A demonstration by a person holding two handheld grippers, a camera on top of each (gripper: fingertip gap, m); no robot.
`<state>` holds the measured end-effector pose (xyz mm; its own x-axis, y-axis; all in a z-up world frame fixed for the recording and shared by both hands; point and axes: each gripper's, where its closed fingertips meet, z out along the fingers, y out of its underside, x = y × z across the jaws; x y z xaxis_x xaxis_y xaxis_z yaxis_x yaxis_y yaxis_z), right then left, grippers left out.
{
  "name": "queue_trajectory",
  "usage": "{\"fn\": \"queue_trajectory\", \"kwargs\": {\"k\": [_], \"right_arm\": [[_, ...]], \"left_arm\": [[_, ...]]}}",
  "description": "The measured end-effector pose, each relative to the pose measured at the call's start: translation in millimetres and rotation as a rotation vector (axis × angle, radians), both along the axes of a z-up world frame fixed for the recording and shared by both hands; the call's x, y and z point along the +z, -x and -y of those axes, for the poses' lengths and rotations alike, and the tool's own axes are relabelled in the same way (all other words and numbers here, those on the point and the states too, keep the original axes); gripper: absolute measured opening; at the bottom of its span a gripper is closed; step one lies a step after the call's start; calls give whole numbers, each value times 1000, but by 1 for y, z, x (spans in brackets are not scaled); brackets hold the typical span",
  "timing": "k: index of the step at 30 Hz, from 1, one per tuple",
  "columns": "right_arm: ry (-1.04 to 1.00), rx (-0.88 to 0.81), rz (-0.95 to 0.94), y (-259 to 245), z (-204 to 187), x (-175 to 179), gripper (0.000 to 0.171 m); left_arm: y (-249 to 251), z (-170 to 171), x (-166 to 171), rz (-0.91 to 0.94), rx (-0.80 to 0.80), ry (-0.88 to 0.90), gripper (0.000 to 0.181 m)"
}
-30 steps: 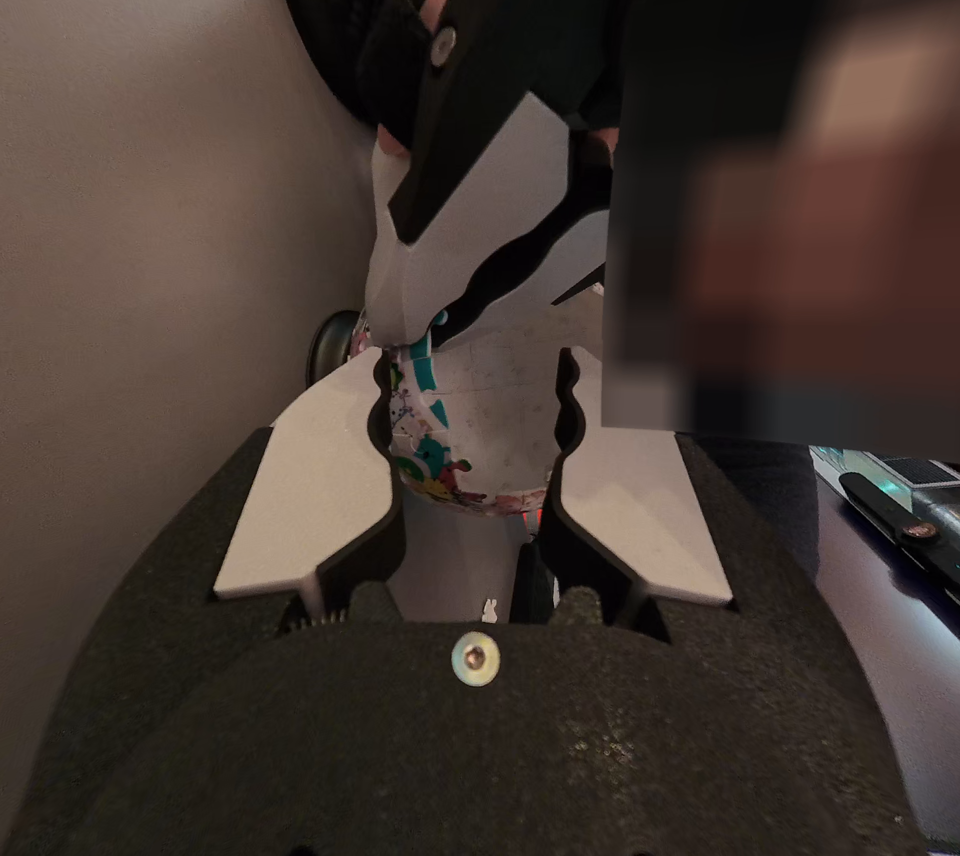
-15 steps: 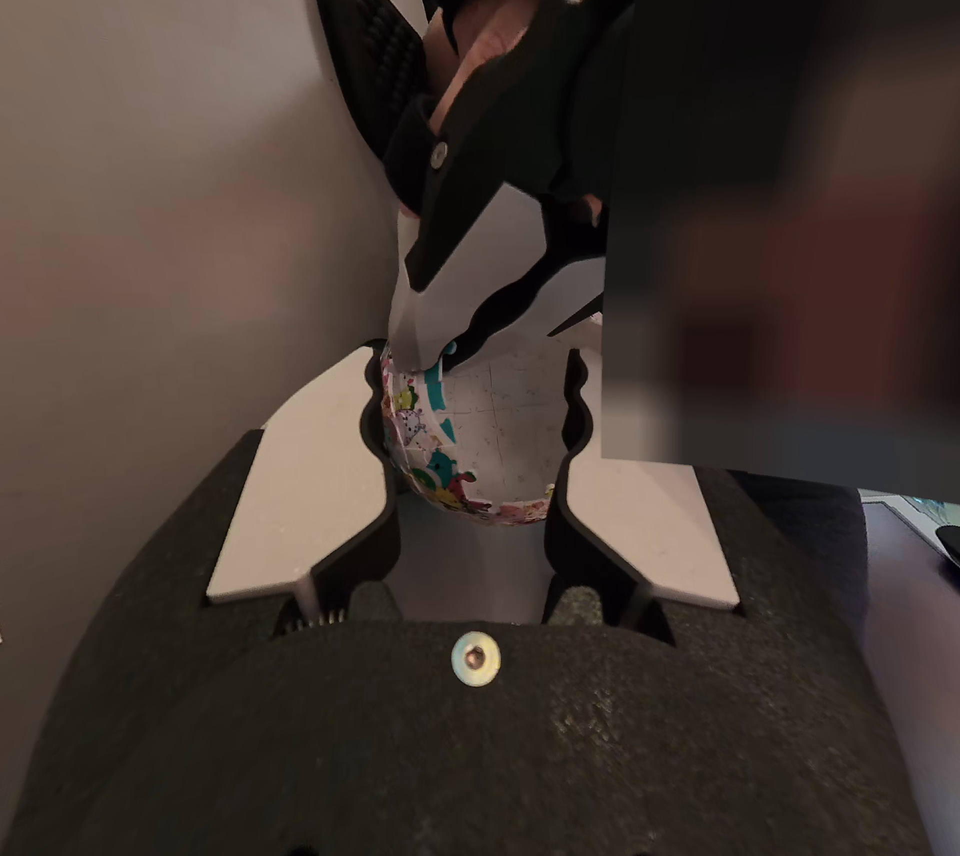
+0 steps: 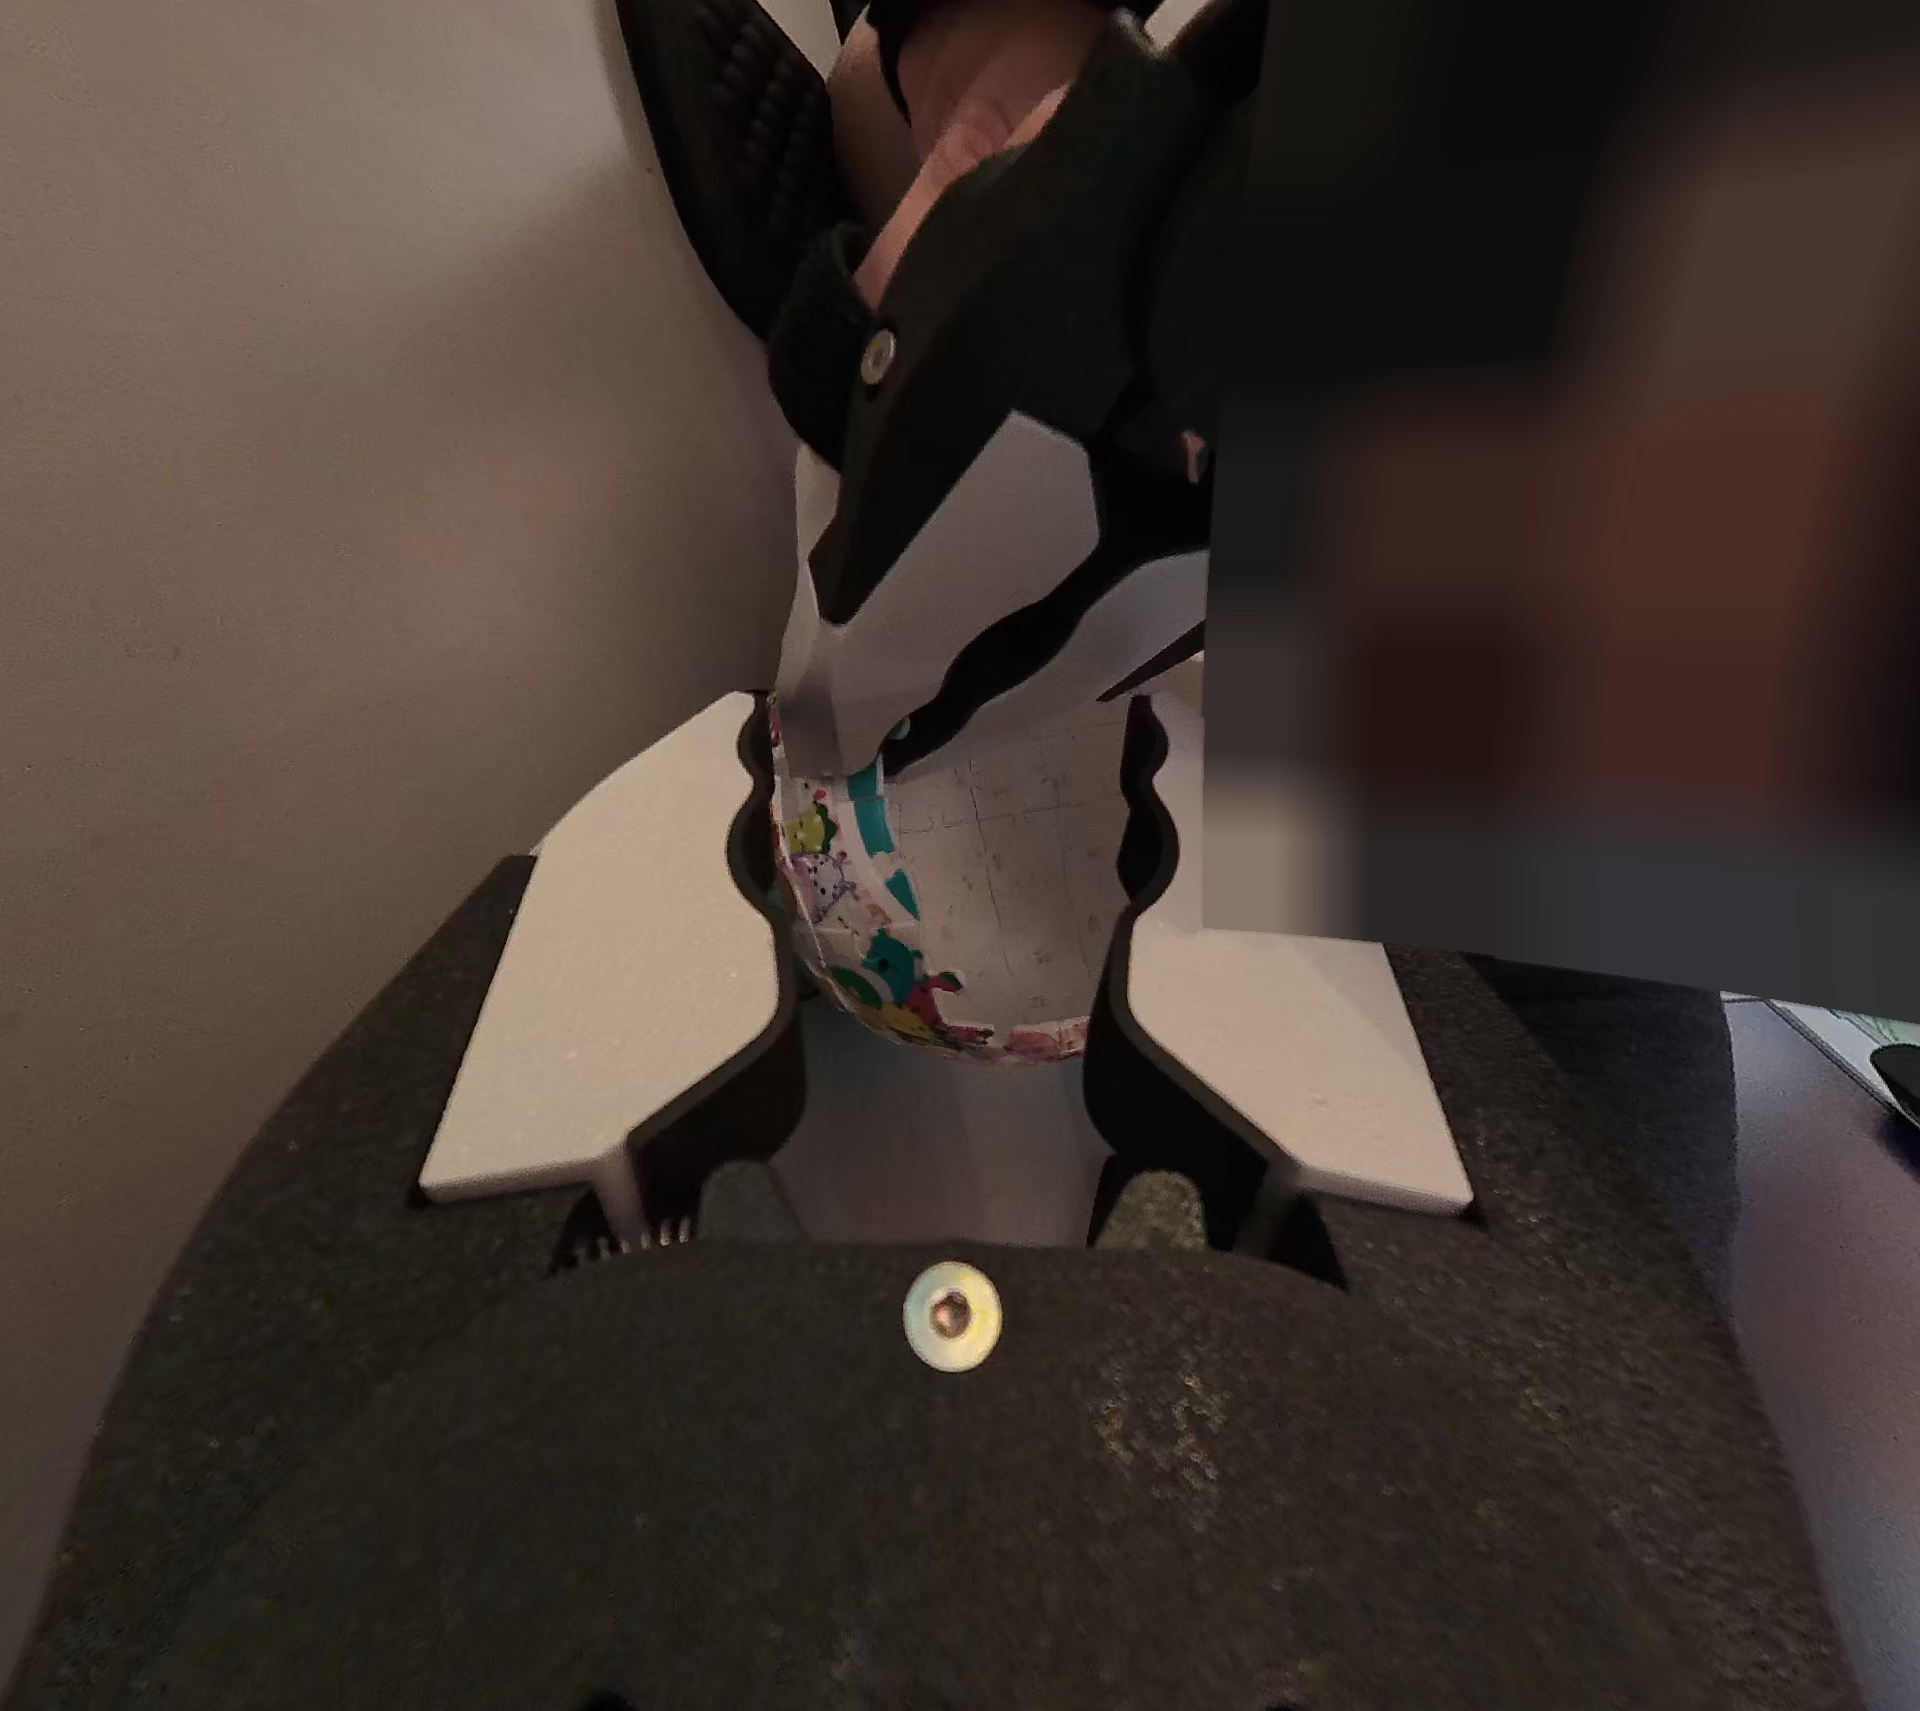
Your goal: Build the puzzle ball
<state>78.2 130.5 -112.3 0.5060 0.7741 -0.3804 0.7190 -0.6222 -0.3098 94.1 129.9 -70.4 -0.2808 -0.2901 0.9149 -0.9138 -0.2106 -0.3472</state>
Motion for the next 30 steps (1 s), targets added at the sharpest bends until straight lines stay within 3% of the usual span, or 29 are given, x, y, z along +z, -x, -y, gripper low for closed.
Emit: {"fn": "queue_trajectory", "kwargs": {"k": [1,20,30], "right_arm": [[2,-3,3,0,0,0,4],[-53,111,34,2,2,6,10],[-87,121,33,1,0,11,2]], "left_arm": [[0,0,0,1,2,1,64],[0,1,9,22,6,-3,63],[6,-4,17,35,35,-30,63]]}}
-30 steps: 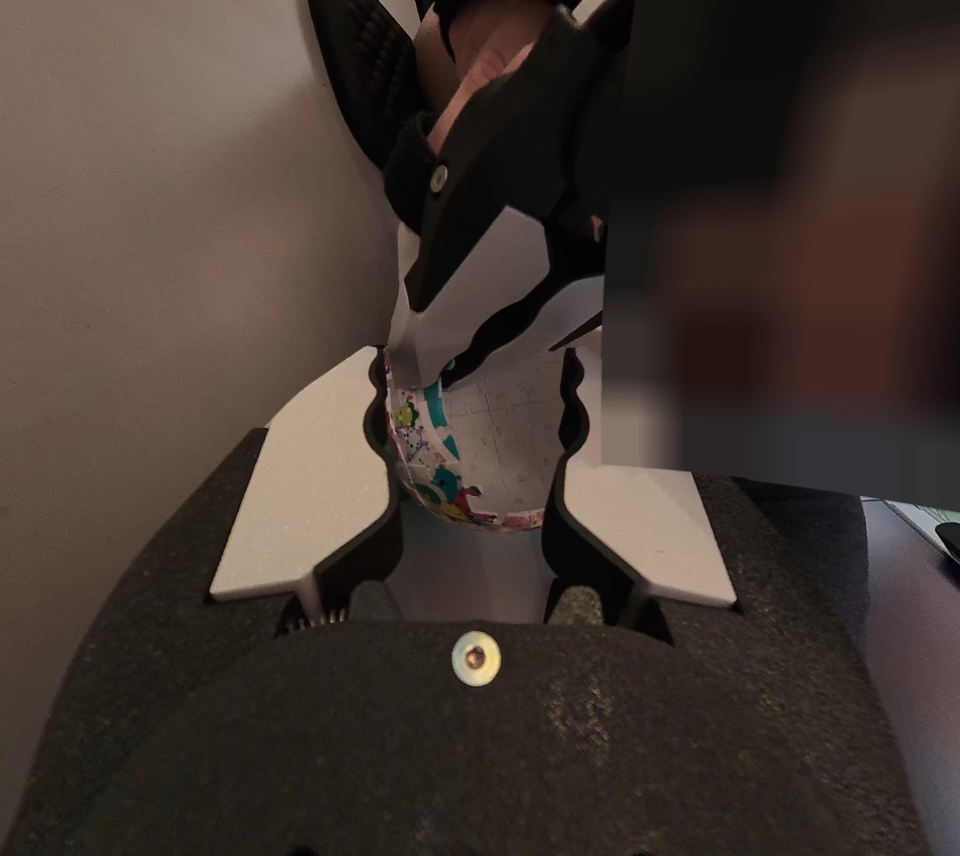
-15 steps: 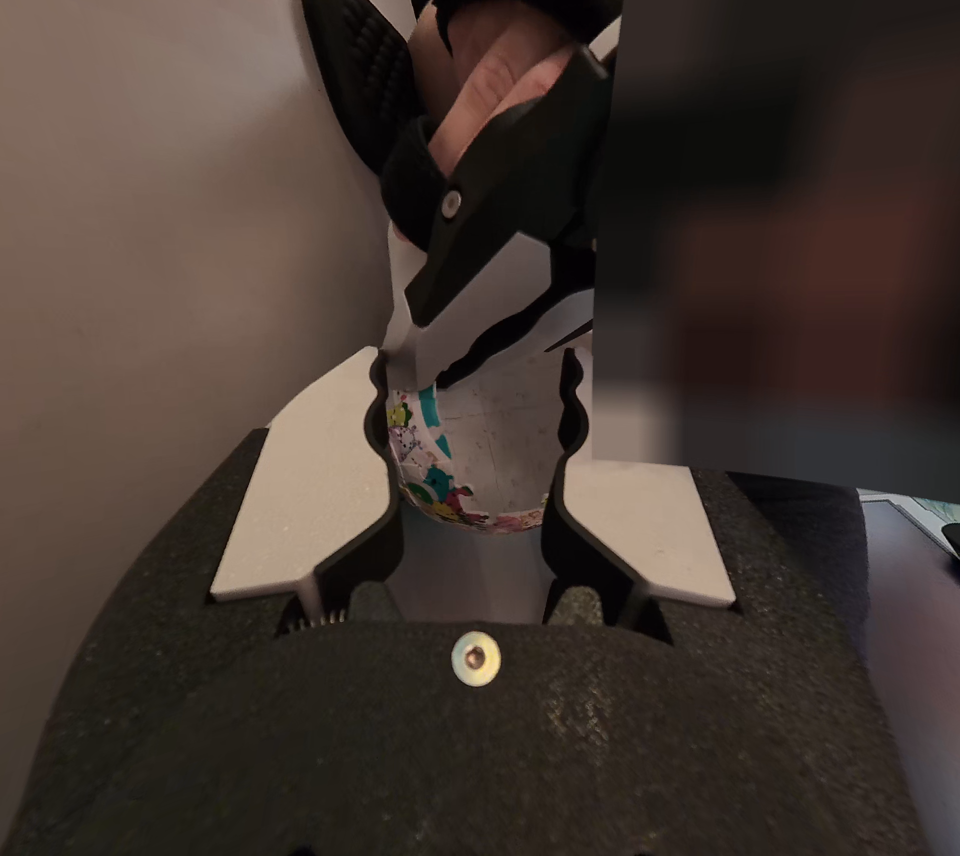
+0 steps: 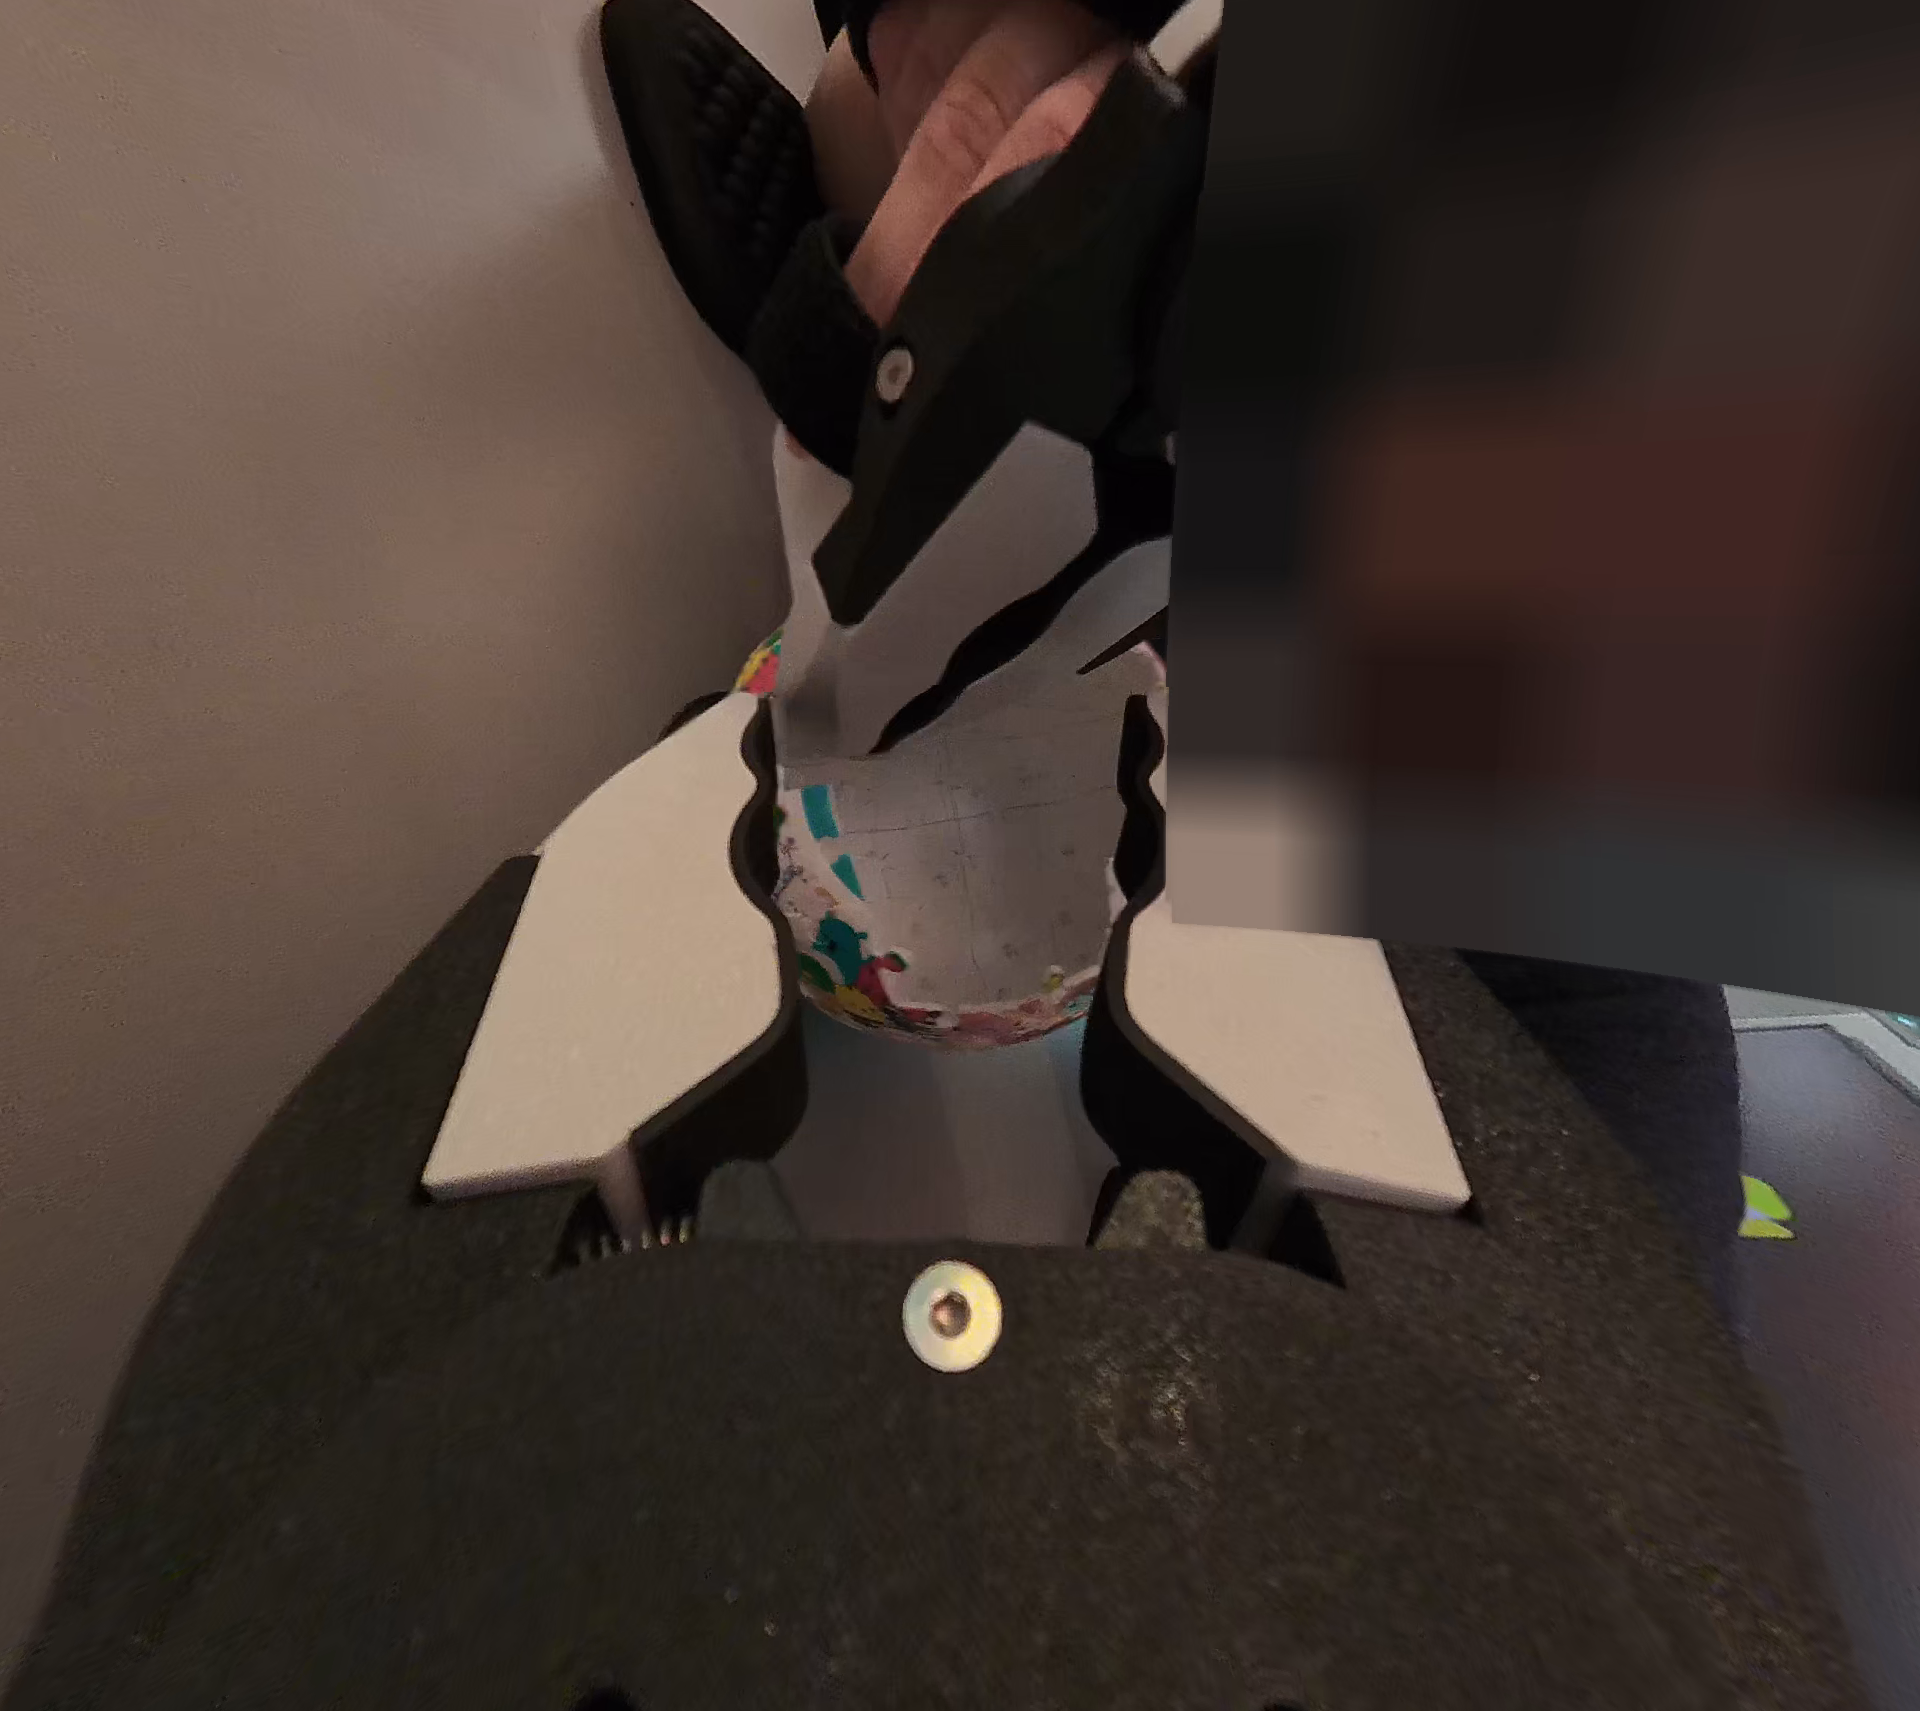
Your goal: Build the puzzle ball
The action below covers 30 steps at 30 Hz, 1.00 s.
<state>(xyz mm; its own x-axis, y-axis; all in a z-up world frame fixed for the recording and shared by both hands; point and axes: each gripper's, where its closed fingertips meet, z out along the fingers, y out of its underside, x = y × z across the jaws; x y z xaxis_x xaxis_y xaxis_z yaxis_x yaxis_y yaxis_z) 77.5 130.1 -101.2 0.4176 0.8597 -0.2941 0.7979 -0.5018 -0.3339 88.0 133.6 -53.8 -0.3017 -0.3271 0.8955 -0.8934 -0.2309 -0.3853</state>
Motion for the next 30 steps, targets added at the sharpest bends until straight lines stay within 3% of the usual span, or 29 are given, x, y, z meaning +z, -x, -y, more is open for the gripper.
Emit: {"fn": "queue_trajectory", "kwargs": {"k": [4,13,20,25,30], "right_arm": [[-35,-24,-146,6,-3,29,3],[-132,-103,-235,-21,-18,53,3],[-449,-33,-355,-30,-22,87,9],[-678,-37,-524,-37,5,101,13],[-770,-110,-682,-52,59,90,14]], "left_arm": [[0,-8,19,68,54,-28,64],[25,0,64,256,201,-172,62],[71,11,93,550,552,-536,67],[104,29,79,659,795,-940,75],[119,67,73,700,931,-935,74]]}}
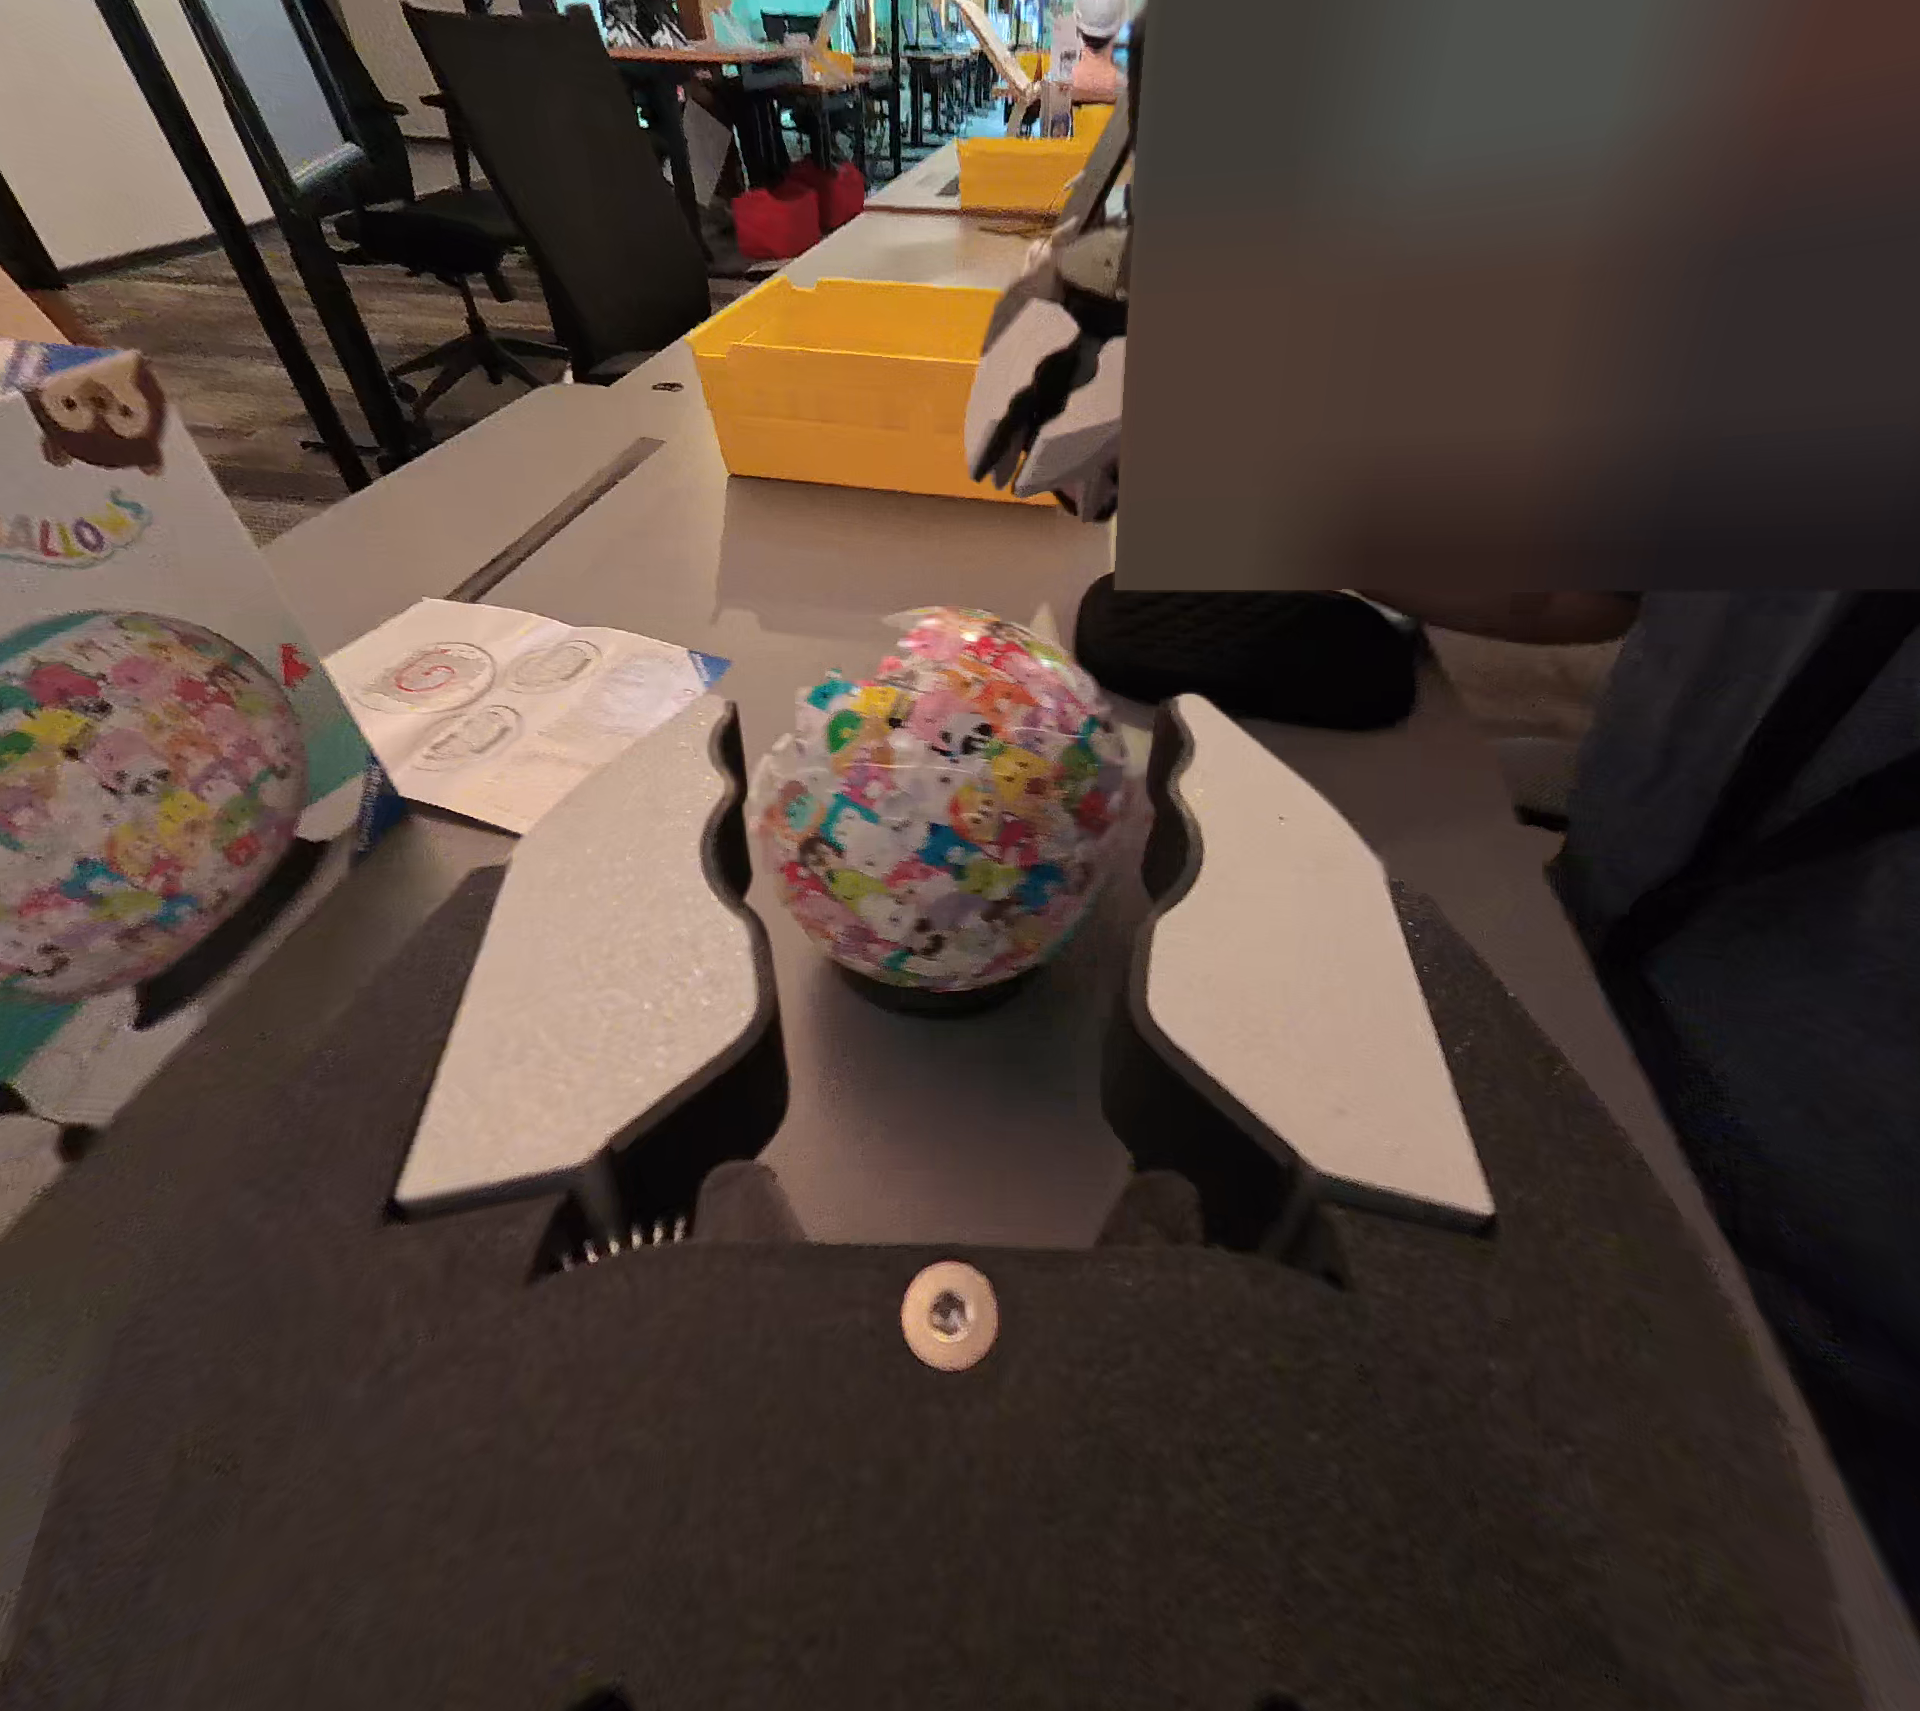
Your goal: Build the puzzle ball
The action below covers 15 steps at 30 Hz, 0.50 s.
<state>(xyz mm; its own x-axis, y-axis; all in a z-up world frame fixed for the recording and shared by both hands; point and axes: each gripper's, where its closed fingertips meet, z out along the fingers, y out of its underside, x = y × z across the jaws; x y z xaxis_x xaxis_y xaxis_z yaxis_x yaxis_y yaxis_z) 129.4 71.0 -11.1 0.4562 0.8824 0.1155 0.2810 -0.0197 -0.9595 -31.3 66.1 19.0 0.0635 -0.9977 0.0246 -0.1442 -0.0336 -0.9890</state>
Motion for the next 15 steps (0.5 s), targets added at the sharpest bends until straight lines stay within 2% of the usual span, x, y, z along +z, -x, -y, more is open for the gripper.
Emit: {"fn": "queue_trajectory", "kwargs": {"k": [1,3,6,10,13,15], "right_arm": [[25,-6,-26,-3,11,-6,18],[74,-59,-74,-11,25,-20,38],[138,-44,-197,-10,51,-30,47],[225,-9,-321,-5,74,-34,34],[139,-51,-363,-8,78,-25,28],[129,-16,-396,-9,83,-16,18]], "left_arm": [[2,7,-3,5,17,2,73],[5,19,-9,27,63,-8,72],[6,39,-14,73,139,-25,69],[8,60,-23,162,217,-15,63],[12,63,-41,141,281,15,62],[12,65,-48,126,299,26,63]]}}
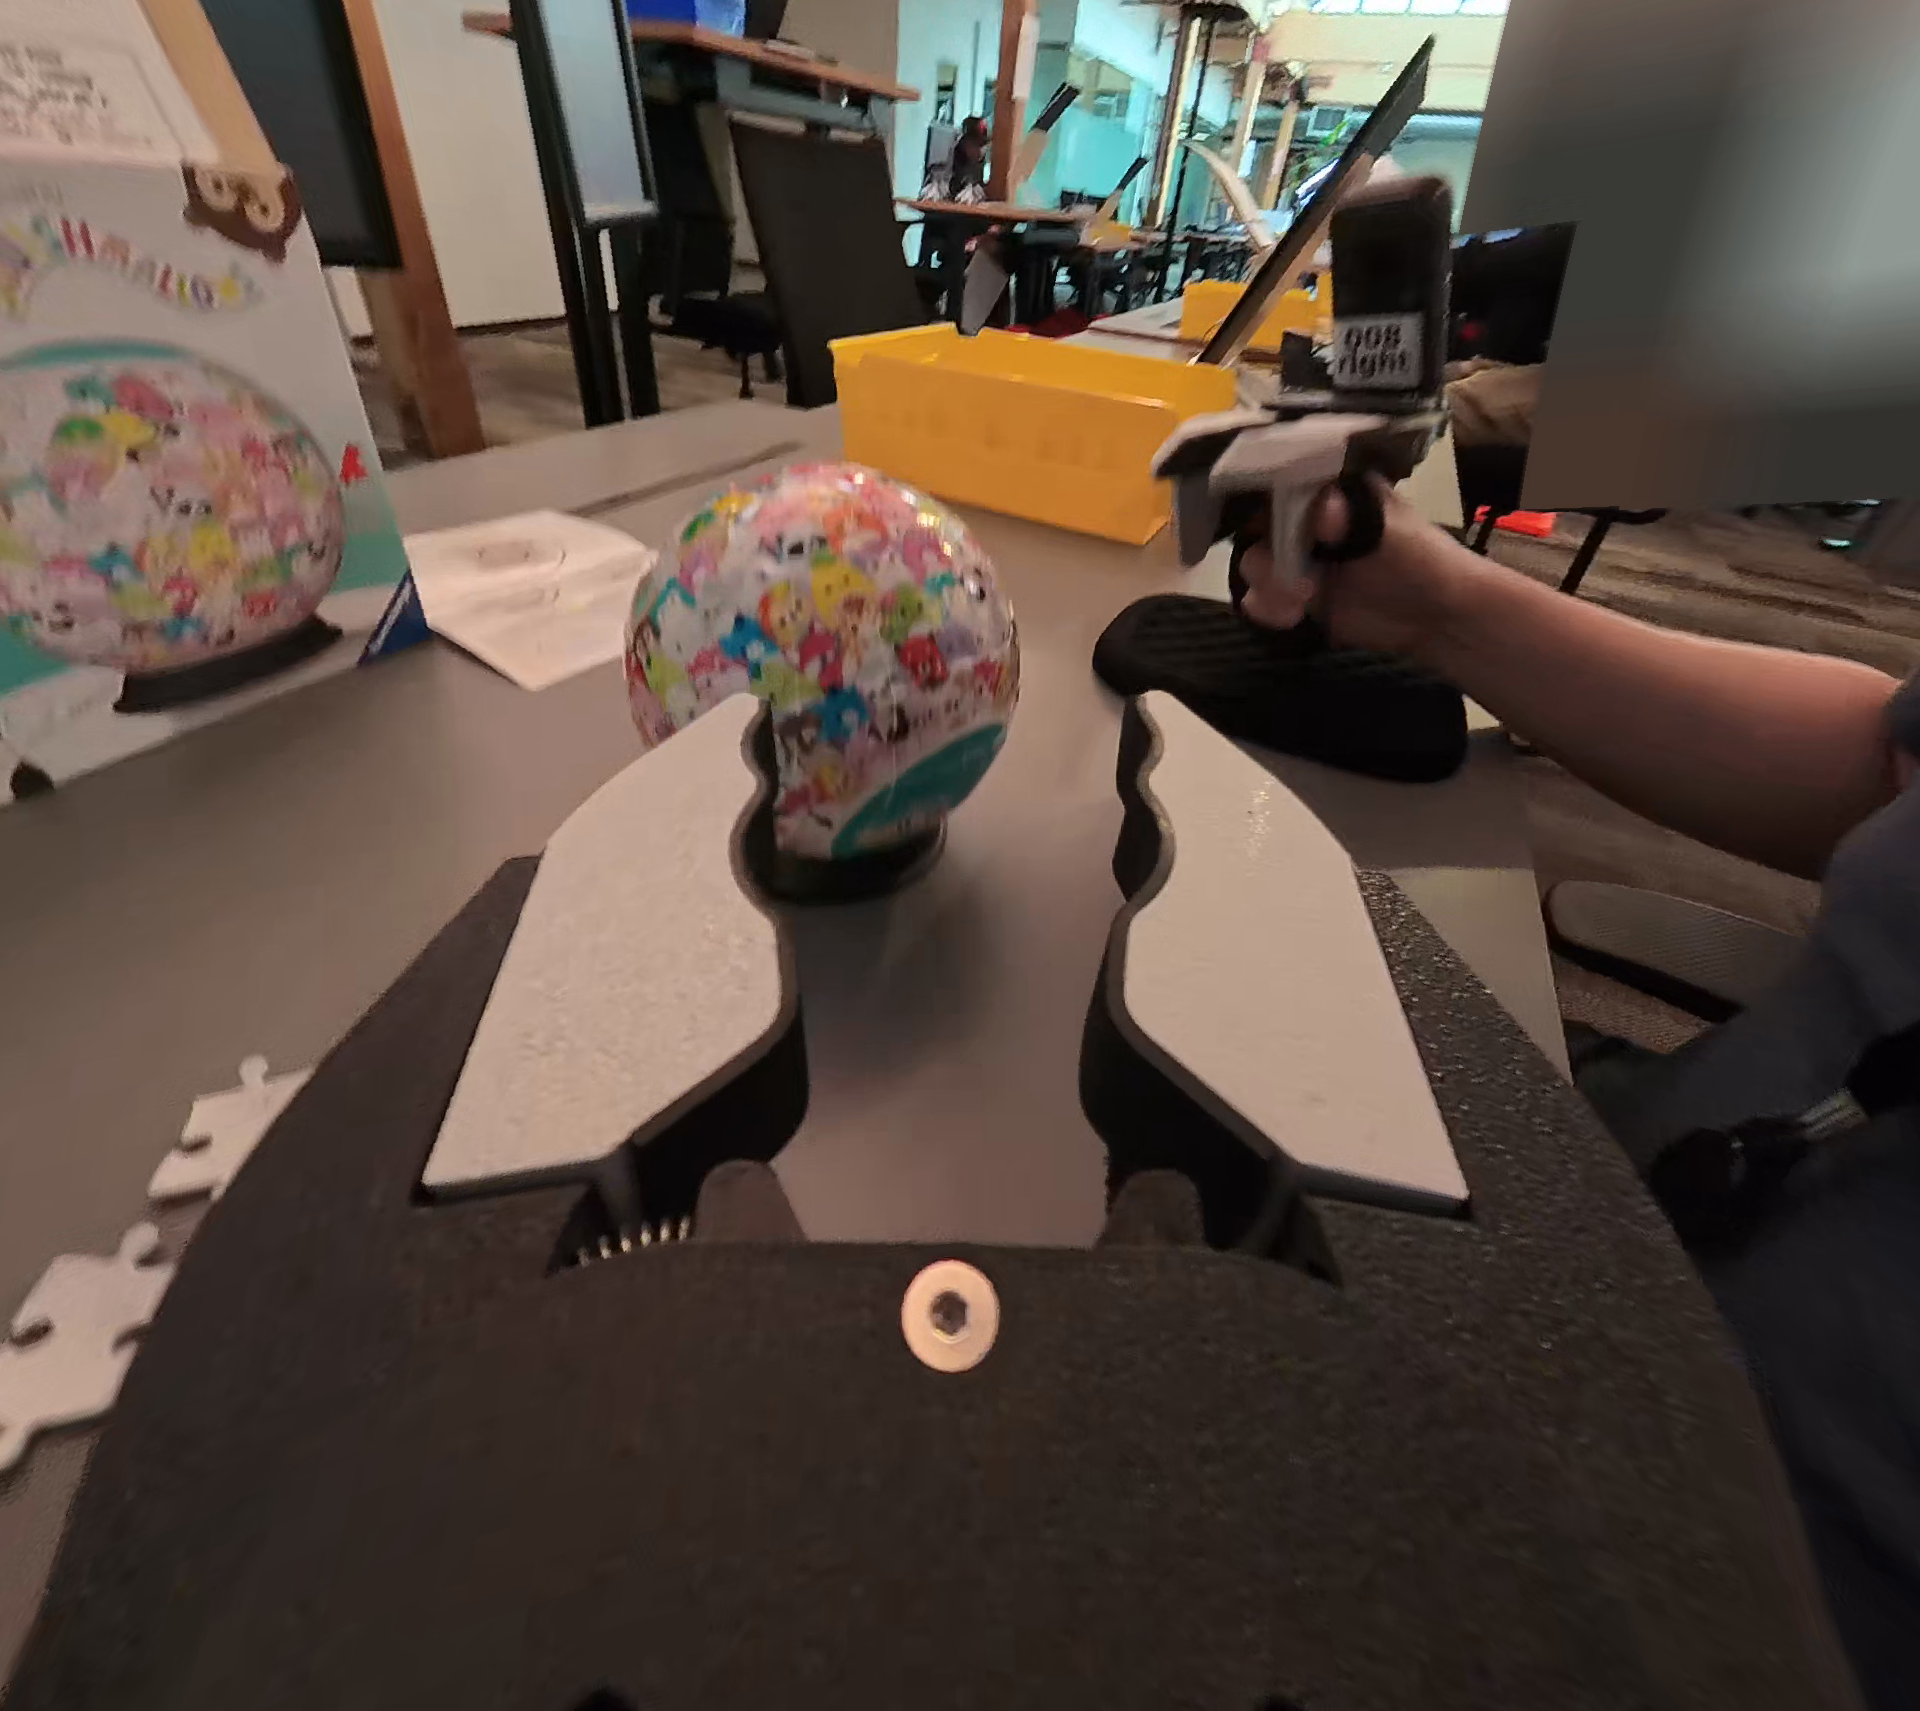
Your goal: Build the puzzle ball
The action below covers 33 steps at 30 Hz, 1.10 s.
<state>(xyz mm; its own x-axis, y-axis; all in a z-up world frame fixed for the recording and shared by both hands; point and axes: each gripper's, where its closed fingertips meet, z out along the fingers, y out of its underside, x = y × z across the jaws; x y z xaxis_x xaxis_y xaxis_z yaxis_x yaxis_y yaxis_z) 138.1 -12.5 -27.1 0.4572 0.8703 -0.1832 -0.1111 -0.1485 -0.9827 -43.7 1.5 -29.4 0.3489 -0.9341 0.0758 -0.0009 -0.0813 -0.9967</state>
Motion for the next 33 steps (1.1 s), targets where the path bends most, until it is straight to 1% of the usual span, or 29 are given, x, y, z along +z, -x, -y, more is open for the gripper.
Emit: {"fn": "queue_trajectory", "kwargs": {"k": [2,4,5,6,7,11,12,15,17,20,22,24,27,33], "right_arm": [[26,39,-22,-1,0,4,18],[61,42,31,-1,-8,-4,21],[71,41,91,0,-12,-13,29],[88,54,165,3,-14,-24,43],[109,66,230,7,-17,-34,53],[98,36,447,15,-34,-62,81],[71,26,470,18,-39,-63,86],[25,24,476,27,-53,-64,96],[35,44,492,32,-58,-68,99],[-4,76,480,40,-61,-64,103],[51,93,471,46,-64,-66,103],[110,106,482,50,-68,-73,103],[172,128,476,58,-71,-80,104],[121,88,534,63,-78,-86,104]], "left_arm": [[-1,0,-5,-26,17,-15,62],[-5,-4,-9,-62,34,-37,62],[-7,-6,-12,-87,35,-50,64],[-8,-10,-16,-122,34,-62,67],[-9,-15,-20,-161,29,-70,69],[-17,-33,-25,-234,-53,-51,82],[-20,-37,-26,-247,-83,-61,85],[-27,-50,-36,-311,-150,-98,99],[-33,-57,-45,-334,-200,-93,109],[-43,-64,-59,-354,-256,-25,114],[-50,-63,-67,-381,-298,55,113],[-58,-61,-73,-406,-330,102,116],[-67,-65,-71,-402,-326,70,121],[-73,-73,-70,-361,-294,1,124]]}}
